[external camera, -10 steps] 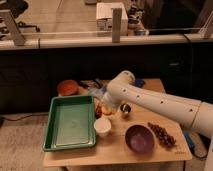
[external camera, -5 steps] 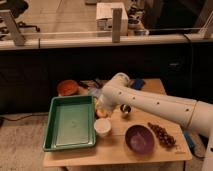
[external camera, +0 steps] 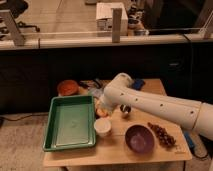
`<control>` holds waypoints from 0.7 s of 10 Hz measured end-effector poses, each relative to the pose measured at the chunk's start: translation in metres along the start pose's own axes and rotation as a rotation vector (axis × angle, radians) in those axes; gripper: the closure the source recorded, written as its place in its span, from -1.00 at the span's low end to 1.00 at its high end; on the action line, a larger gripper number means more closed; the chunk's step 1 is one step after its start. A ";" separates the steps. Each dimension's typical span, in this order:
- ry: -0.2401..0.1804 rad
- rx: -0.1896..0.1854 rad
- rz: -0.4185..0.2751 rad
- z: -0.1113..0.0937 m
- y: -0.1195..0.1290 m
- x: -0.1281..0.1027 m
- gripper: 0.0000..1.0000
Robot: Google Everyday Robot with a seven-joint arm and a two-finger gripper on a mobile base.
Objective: Place apple in paper cup
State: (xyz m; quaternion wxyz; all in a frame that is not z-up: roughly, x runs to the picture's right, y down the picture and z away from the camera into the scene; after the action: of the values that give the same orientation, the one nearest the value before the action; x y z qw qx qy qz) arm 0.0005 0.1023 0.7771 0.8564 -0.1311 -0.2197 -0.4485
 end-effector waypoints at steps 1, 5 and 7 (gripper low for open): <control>0.007 0.010 -0.005 -0.005 -0.004 0.000 0.93; -0.009 -0.007 -0.050 -0.037 -0.012 -0.012 0.93; -0.042 -0.038 -0.067 -0.045 -0.012 -0.021 0.93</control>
State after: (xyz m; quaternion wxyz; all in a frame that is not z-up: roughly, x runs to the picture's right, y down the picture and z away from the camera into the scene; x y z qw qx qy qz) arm -0.0083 0.0912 0.7279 0.8335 -0.1494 -0.2331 -0.4781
